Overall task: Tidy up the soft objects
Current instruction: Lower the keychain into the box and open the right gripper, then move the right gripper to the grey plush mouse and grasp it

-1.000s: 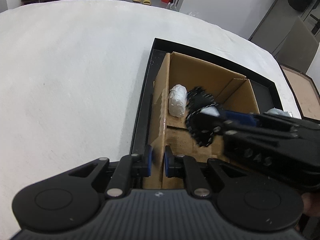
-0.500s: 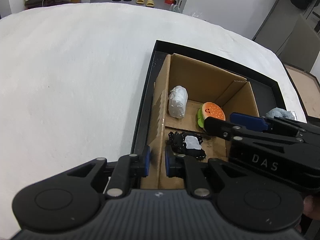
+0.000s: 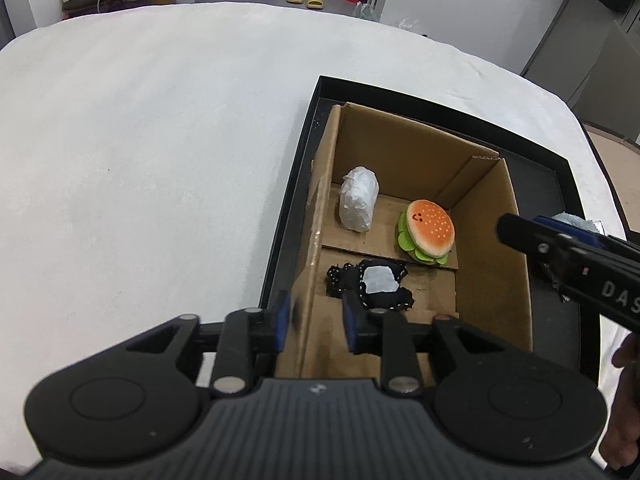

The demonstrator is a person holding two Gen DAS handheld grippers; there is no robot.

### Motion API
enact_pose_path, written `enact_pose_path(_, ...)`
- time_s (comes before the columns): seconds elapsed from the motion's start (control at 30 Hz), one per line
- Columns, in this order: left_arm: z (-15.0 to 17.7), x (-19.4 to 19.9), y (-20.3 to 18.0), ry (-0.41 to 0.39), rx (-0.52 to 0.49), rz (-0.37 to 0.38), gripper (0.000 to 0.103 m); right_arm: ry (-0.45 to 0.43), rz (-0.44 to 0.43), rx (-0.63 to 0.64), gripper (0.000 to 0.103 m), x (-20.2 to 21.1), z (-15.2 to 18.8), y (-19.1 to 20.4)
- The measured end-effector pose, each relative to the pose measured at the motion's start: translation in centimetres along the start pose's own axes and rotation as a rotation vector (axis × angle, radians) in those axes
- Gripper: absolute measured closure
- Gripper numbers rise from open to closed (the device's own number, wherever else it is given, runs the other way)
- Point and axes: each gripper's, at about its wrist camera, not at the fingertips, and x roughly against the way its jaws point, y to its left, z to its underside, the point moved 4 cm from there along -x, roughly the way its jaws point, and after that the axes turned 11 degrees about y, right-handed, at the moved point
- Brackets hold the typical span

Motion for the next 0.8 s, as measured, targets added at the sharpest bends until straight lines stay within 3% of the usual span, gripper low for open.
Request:
enact_pose_path(0.17,0.0,0.1,-0.9,-0.006,-0.006,-0.018,0.052,-0.023,0.010,-0.032,0.053,0.9,0.4,-2.0)
enact_pose_path(0.4,0.0,-0.2,-1.6,-0.003,-0.010,-0.064,0.047,-0.045,0.040,-0.095,0.050,1.5,1.2,-5.2)
enact_pose_path(0.8,-0.2,-0.4,-2.7,-0.024,-0.004,-0.111,0.044,-0.055,0.093,-0.221,0.035,1.0,3.0,-10.7)
